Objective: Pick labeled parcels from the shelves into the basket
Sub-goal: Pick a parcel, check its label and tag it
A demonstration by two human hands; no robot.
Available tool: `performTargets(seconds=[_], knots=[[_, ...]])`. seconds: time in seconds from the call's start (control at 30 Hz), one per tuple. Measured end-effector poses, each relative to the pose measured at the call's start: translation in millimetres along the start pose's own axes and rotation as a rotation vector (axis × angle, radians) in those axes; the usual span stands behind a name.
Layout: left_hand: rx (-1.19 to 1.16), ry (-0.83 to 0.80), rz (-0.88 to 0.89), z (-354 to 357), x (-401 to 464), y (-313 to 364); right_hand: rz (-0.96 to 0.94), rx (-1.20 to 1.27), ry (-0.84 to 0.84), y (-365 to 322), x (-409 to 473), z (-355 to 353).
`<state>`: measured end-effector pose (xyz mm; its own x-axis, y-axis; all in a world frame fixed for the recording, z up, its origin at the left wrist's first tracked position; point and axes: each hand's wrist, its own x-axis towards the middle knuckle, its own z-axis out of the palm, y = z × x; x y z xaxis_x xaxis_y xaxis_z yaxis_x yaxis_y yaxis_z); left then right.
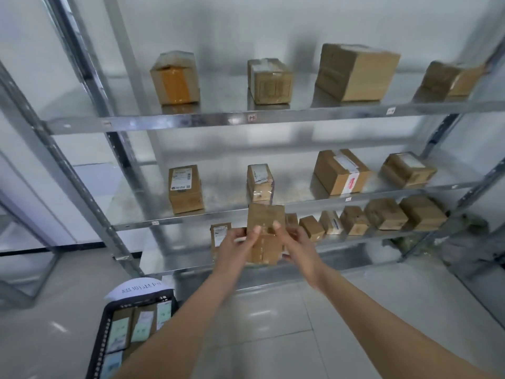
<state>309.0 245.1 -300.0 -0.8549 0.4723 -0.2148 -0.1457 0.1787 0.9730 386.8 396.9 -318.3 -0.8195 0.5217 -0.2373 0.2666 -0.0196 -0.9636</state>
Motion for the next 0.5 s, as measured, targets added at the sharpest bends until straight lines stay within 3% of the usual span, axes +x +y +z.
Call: performTargets(seconds=[0.13,0.3,0.5], knots=[[-0.012,0.041,0.039,-6,-31,33,-0.106,-0.029,0.006,-38,-36,-10],[-0.02,-0.039,0.094,-26,-71,69,-0.247,-0.099,-0.154,-84,-75,-18],[-0.119,-0.037,0.148,-63,-111,101,-0.353,-0.133,-0.22,-127,-110,4]])
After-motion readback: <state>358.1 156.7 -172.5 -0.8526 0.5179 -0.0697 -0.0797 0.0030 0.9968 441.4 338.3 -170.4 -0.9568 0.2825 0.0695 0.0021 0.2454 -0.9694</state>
